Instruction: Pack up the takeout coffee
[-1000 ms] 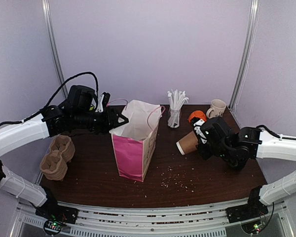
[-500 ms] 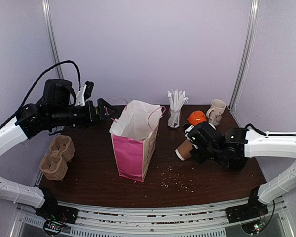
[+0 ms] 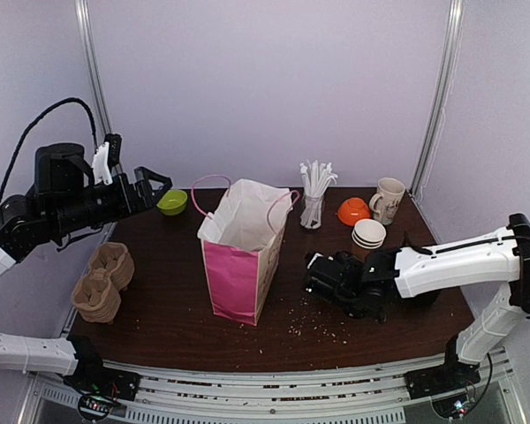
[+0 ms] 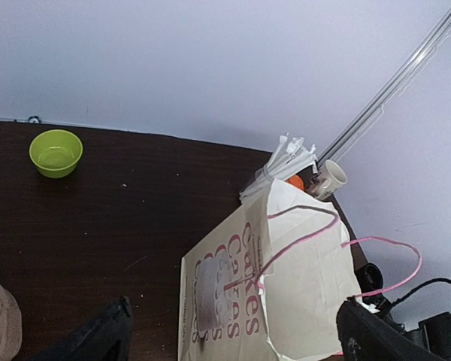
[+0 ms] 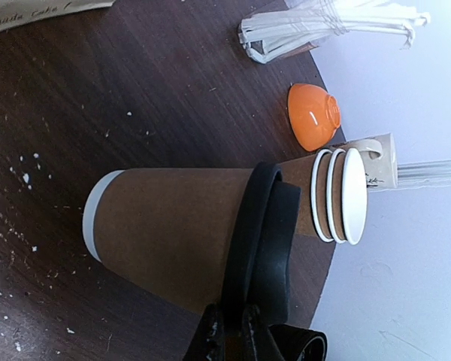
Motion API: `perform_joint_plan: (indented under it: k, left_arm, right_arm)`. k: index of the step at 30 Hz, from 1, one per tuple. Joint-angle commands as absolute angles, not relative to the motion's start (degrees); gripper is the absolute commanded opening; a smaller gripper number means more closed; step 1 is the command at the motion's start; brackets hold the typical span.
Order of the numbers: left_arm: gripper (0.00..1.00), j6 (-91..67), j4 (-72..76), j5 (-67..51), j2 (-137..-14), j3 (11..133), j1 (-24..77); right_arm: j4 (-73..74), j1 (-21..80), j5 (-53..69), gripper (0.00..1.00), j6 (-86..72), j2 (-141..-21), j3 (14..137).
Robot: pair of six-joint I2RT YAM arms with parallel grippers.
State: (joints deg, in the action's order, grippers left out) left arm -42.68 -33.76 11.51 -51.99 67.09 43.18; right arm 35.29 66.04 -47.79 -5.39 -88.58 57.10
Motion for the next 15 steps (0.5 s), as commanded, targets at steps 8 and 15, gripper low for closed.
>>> perform_joint_plan:
  k: [8, 15]
  left_arm:
    - [0.98, -39.88, -33.31, 16.35, -51.76, 65.04, 42.89]
    - [0.98, -39.74, -33.23, 16.34, -51.8, 64.78, 42.89]
  right_arm:
    - [41.91, 73.92, -55.43, 0.06, -9.19, -98.01, 60.0]
    - [43.28, 76.13, -51.57, 0.43, -10.74, -97.73, 62.85]
